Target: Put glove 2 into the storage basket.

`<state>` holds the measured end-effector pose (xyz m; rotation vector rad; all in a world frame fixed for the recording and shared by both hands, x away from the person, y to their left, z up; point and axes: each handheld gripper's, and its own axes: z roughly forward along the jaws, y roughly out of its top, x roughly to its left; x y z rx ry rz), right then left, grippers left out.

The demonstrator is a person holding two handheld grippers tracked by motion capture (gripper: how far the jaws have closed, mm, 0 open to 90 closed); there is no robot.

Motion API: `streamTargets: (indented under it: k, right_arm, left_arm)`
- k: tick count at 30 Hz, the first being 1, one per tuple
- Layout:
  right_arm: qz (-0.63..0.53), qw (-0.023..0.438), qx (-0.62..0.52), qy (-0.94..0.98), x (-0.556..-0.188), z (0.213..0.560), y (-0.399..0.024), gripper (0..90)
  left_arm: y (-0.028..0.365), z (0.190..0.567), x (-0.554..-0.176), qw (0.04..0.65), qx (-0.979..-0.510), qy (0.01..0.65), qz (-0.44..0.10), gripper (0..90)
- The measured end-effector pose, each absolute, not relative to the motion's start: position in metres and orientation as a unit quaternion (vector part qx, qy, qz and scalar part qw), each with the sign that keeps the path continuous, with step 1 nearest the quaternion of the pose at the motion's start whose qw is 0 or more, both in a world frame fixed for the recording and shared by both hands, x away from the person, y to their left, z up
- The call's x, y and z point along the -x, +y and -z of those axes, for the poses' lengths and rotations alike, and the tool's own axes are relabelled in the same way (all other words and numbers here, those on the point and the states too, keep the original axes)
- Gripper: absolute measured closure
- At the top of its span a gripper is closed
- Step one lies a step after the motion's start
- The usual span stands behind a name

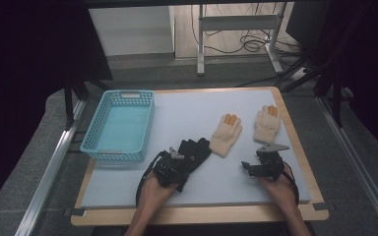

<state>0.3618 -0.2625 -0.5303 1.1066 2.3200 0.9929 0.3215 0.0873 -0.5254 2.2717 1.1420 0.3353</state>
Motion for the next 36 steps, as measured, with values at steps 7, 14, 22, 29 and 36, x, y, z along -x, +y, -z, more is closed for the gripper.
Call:
streamTargets:
  k: [7,14,22,29,36]
  right_arm:
    - [-0.353,0.192,-0.394,0.827,-0.362,0.53,-0.263,23.1]
    - [-0.352,0.193,-0.393,0.827,-0.362,0.53,-0.263,23.2]
    - [-0.352,0.193,-0.393,0.827,-0.361,0.53,-0.262,23.1]
    - [-0.352,0.193,-0.393,0.827,-0.361,0.53,-0.262,23.2]
    - [-0.353,0.194,-0.393,0.827,-0.361,0.53,-0.262,23.2]
  left_arm:
    - [0.088,0.517,-0.32,0.285,-0.852,0.414,-0.144,58.2]
    - [0.101,0.498,-0.326,0.302,-0.842,0.422,-0.15,60.3]
    - [0.117,0.466,-0.339,0.317,-0.824,0.44,-0.162,59.8]
    - [0.15,0.433,-0.362,0.319,-0.802,0.472,-0.18,59.1]
    - [0.19,0.422,-0.379,0.303,-0.779,0.512,-0.199,58.6]
